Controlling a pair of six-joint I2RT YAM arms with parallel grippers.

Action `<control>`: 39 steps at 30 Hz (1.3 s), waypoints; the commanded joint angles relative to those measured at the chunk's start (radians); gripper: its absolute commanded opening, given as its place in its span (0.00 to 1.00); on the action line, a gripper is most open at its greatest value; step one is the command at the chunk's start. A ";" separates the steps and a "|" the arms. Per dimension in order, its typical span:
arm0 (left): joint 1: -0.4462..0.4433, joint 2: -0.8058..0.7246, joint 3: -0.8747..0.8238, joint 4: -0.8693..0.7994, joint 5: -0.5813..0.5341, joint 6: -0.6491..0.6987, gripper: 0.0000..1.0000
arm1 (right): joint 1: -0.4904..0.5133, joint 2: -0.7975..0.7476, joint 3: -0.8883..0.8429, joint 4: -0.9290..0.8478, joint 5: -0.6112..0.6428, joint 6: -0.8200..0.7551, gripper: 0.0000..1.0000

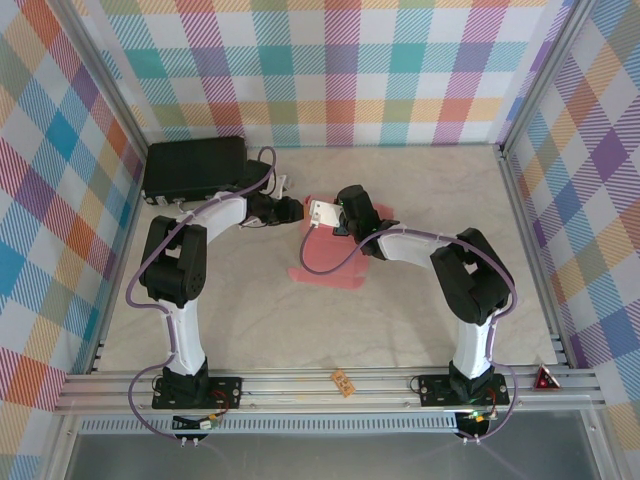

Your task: Fold the paper box

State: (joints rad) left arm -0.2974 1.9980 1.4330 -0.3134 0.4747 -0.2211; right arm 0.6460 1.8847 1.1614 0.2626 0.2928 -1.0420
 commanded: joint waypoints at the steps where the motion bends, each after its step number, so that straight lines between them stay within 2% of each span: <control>1: 0.000 0.005 -0.026 0.095 0.100 -0.032 0.36 | 0.007 0.025 0.018 -0.047 -0.053 -0.007 0.00; 5: -0.002 0.016 -0.034 0.124 0.138 -0.052 0.36 | 0.007 0.025 0.024 -0.054 -0.057 -0.001 0.00; 13: -0.020 0.046 -0.027 0.136 0.138 -0.065 0.35 | 0.008 0.025 0.026 -0.056 -0.055 0.004 0.00; 23: -0.036 0.064 -0.020 0.127 0.053 -0.065 0.34 | 0.007 0.028 0.029 -0.058 -0.060 0.005 0.00; 34: -0.052 0.077 -0.041 0.181 0.080 -0.059 0.35 | 0.007 0.028 0.037 -0.075 -0.069 0.013 0.00; 39: -0.068 0.074 -0.068 0.202 0.047 -0.020 0.35 | 0.008 0.028 0.040 -0.082 -0.072 0.013 0.00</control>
State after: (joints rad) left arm -0.3298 2.0396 1.3956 -0.1238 0.5449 -0.2687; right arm 0.6357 1.8900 1.1778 0.2272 0.2886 -1.0367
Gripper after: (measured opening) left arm 0.346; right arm 0.061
